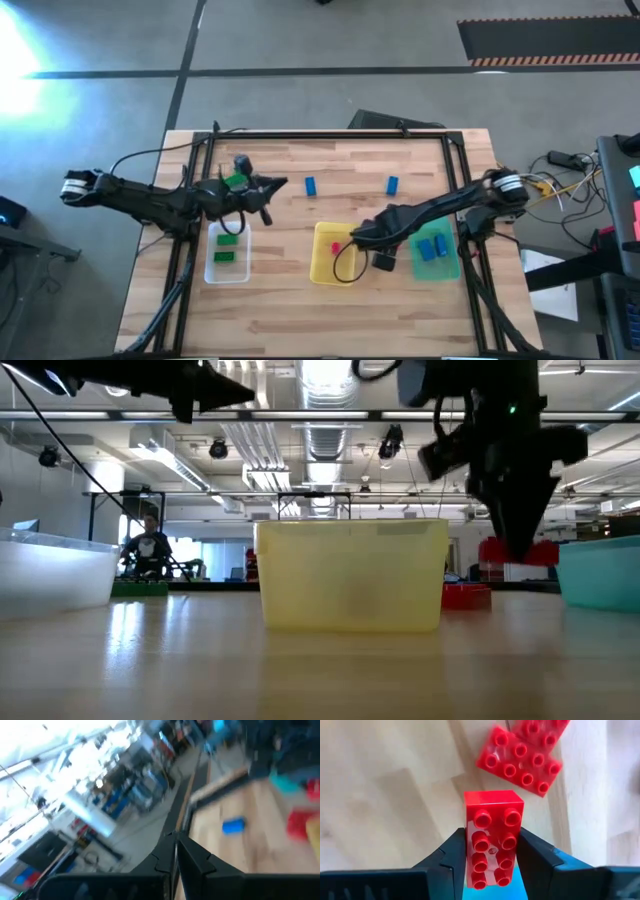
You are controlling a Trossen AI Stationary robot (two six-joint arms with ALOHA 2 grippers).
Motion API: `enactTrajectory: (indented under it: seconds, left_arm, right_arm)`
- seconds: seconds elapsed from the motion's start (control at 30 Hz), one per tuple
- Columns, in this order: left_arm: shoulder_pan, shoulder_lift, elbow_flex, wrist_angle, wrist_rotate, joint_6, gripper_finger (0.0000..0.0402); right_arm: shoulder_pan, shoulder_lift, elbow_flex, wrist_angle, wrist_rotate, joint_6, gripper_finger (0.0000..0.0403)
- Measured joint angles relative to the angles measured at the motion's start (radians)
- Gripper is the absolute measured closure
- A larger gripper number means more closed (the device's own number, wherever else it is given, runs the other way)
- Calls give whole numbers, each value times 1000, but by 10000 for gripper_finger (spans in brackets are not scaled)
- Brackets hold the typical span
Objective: Sort & place blocks by color
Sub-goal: Put the red game piece into the yellow bin
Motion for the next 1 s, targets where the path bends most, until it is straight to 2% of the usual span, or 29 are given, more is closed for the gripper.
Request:
enactTrajectory:
  seconds: [0.2,0.37,0.5,0.7,0.87,1.0]
  left_arm:
    - [-18,17,-5,117,81,-191,398]
    - [-18,54,-5,135,175,-332,398]
    - [-18,118,-5,235,223,-397,398]
    - [-17,261,-5,443,271,-472,398]
    - [-17,373,10,597,344,-519,384]
    - [-18,426,36,618,379,-574,344]
  right_arm:
    - [0,-221,-125,270,42,-90,278]
    - [-1,-413,-300,635,131,-228,278]
    - [-20,-512,-424,985,170,-383,278]
    - [-36,-558,-571,1497,157,-569,278]
    - [-36,-546,-621,1667,157,-618,278]
    - [-36,-533,-629,1696,155,-623,278]
